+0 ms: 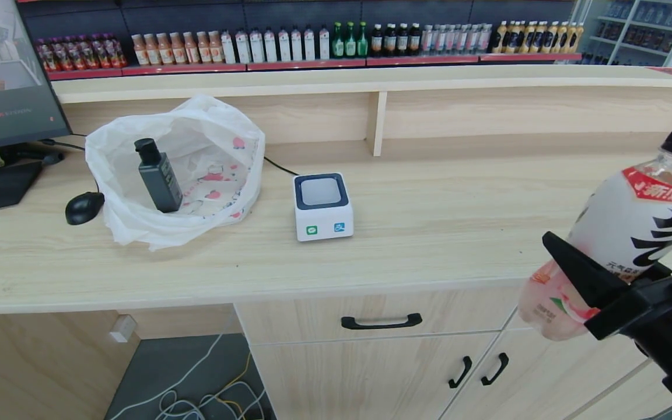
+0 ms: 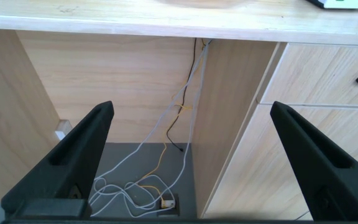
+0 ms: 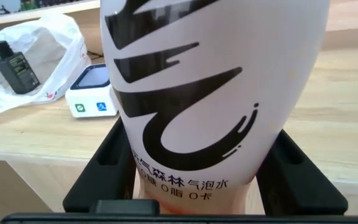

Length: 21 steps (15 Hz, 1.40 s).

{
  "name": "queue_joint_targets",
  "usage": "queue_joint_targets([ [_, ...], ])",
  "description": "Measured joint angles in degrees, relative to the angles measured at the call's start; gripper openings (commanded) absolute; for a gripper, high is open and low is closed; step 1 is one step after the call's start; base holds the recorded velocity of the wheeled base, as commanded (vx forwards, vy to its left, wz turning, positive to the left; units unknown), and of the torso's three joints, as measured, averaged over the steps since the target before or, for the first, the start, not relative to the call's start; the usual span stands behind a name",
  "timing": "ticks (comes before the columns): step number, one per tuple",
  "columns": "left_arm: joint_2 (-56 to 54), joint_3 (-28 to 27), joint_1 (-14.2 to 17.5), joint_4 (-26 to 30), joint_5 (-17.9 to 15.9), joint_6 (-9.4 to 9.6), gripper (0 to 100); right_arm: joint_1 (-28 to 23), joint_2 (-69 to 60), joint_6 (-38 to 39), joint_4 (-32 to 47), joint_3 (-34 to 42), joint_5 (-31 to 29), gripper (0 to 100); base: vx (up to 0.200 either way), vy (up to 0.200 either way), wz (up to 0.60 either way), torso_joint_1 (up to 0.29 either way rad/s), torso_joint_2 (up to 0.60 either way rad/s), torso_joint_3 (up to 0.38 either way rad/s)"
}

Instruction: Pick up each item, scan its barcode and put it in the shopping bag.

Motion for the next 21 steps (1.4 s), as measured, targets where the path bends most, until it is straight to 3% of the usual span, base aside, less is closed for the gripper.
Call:
queue_joint_targets([
  [5, 0.00, 0.00, -0.04, 0.00, 0.00, 0.00, 100, -7.56, 4.39, 0.29, 0.17, -9.57, 3.06, 0, 0.000, 0.000, 0.00, 0.000, 0.00, 0.000],
  [7, 0.00, 0.00, 0.02, 0.00, 0.00, -0.01, 100, -9.05, 5.27, 0.35, 0.17, -11.89, 3.10, 0, 0.000, 0.200, 0.00, 0.005, 0.00, 0.002],
  [21, 0.00, 0.00, 0.07, 0.05, 0.00, -0.12, 100, -9.37, 7.52, 1.50, -0.38, -12.37, 3.67, 0, 0.000, 0.200, 0.00, 0.003, 0.00, 0.001],
])
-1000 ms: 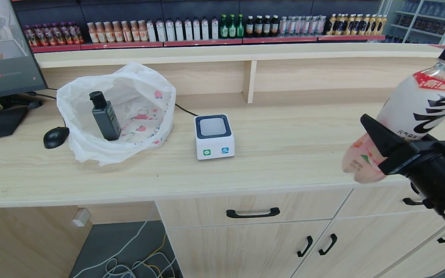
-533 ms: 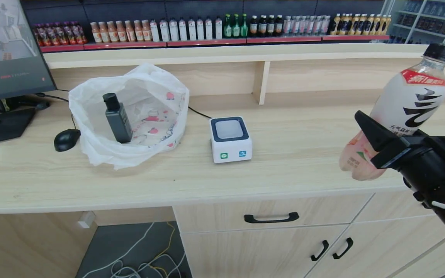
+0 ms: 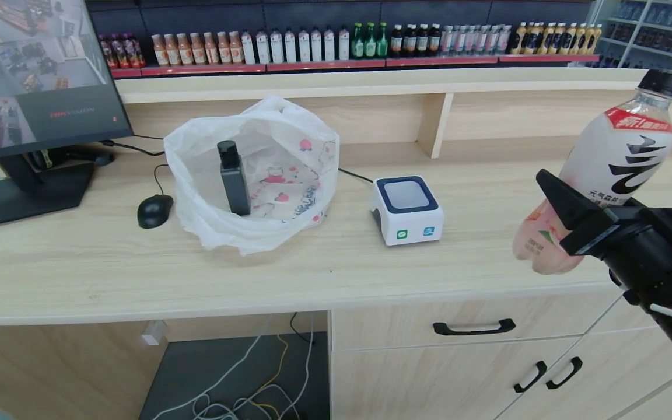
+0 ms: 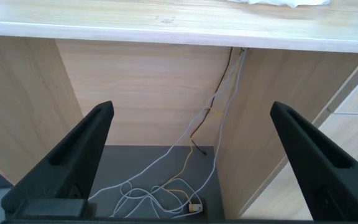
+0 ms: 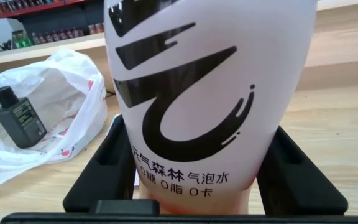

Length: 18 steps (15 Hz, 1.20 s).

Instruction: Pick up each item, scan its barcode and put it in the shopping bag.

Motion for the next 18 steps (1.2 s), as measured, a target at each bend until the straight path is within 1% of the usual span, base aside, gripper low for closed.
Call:
queue_joint_targets([
  [1, 0.00, 0.00, -0.02, -0.05, 0.00, 0.01, 100, 0.02, 0.22, 0.00, -0.06, -0.09, 0.00, 0, 0.000, 0.200, 0.00, 0.007, 0.00, 0.002],
  [4, 0.00, 0.00, -0.13, -0.02, 0.02, 0.12, 100, 0.06, 0.98, -0.02, -0.02, -0.39, 0.02, 0, 0.000, 0.000, 0.00, 0.000, 0.00, 0.000],
  [7, 0.00, 0.00, -0.02, -0.05, 0.00, 0.15, 100, -0.09, 1.72, -0.77, 0.00, -0.41, 1.94, 0, 0.000, 0.000, 0.00, 0.000, 0.00, 0.000],
  [9, 0.00, 0.00, -0.11, -0.02, 0.00, 0.17, 100, 0.80, 2.01, -0.90, 0.40, 0.73, 5.01, 0, 0.000, 0.000, 0.00, 0.000, 0.00, 0.000],
  [11, 0.00, 0.00, -0.05, -0.05, 0.00, 0.15, 100, 1.57, 2.88, -0.84, 0.22, 1.05, 6.12, 0, 0.000, 0.000, 0.00, 0.000, 0.00, 0.000],
  [13, 0.00, 0.00, -0.07, -0.02, 0.00, 0.15, 100, 2.18, 3.67, -0.46, 2.55, -1.72, 4.34, 0, 0.000, 0.000, 0.00, 0.000, 0.00, 0.000],
  [15, 0.00, 0.00, -0.07, -0.05, 0.00, 0.15, 100, 2.55, 4.13, 2.44, 8.16, -6.79, 1.21, 0, 0.000, 0.000, 0.00, 0.000, 0.00, 0.000],
  [17, 0.00, 0.00, -0.07, -0.05, 0.00, 0.17, 100, 3.25, 4.96, 9.73, 13.69, -13.76, -3.89, 0, 0.000, 0.000, 0.00, 0.000, 0.00, 0.000],
  [18, 0.00, 0.00, -0.07, -0.05, 0.00, 0.17, 100, 3.36, 5.72, 13.09, 15.19, -16.90, -5.36, 0, 0.000, 0.000, 0.00, 0.000, 0.00, 0.000],
])
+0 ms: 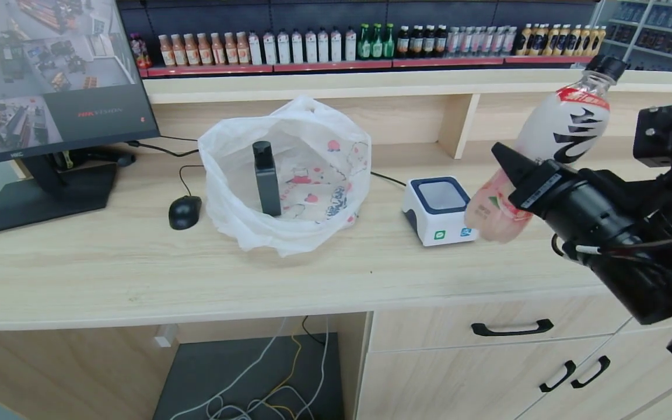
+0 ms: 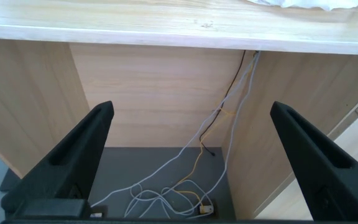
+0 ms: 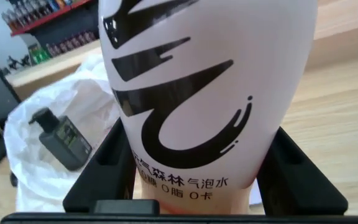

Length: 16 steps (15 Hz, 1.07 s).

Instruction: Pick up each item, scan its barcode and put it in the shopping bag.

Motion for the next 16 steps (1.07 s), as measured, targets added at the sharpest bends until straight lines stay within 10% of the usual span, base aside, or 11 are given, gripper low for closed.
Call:
queue_joint_targets([
  [7, 0.00, 0.00, 0.00, 0.00, 0.00, 0.00, 100, 0.35, 10.22, 13.82, 1.94, -19.30, -0.69, 0, 0.000, 0.000, 0.00, 0.000, 0.00, 0.000],
  [16, 0.00, 0.00, -0.04, 0.00, 0.00, 0.00, 100, -2.62, 16.90, 37.74, 2.07, -24.02, -0.61, 0, 0.000, 0.000, 0.00, 0.000, 0.00, 0.000],
])
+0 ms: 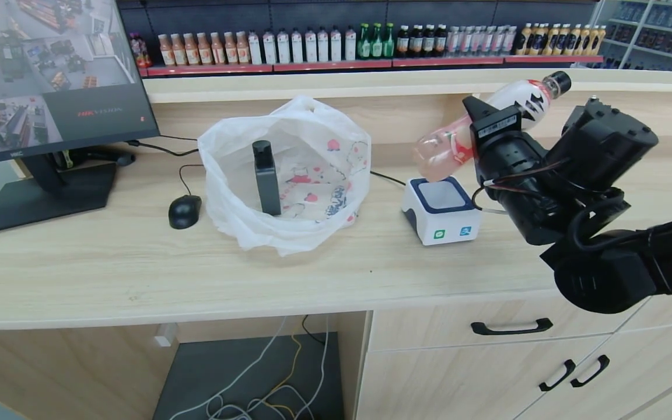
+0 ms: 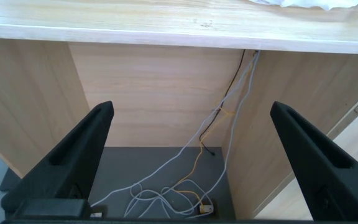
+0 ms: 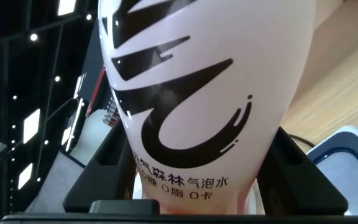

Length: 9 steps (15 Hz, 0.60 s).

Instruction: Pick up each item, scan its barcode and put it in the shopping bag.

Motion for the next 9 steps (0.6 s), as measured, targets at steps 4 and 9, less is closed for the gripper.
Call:
queue_joint_targets([
  [4, 0.00, 0.00, 0.04, 0.00, 0.00, 0.00, 100, -2.41, 2.76, 3.61, 0.06, -1.32, 0.41, 0, 0.000, 0.000, 0.00, 0.000, 0.00, 0.000],
  [9, 0.00, 0.00, 0.04, 0.00, 0.00, 0.00, 100, -3.05, 5.01, 4.51, -0.05, -1.73, 0.83, 0, 0.000, 0.000, 0.00, 0.000, 0.00, 0.000],
])
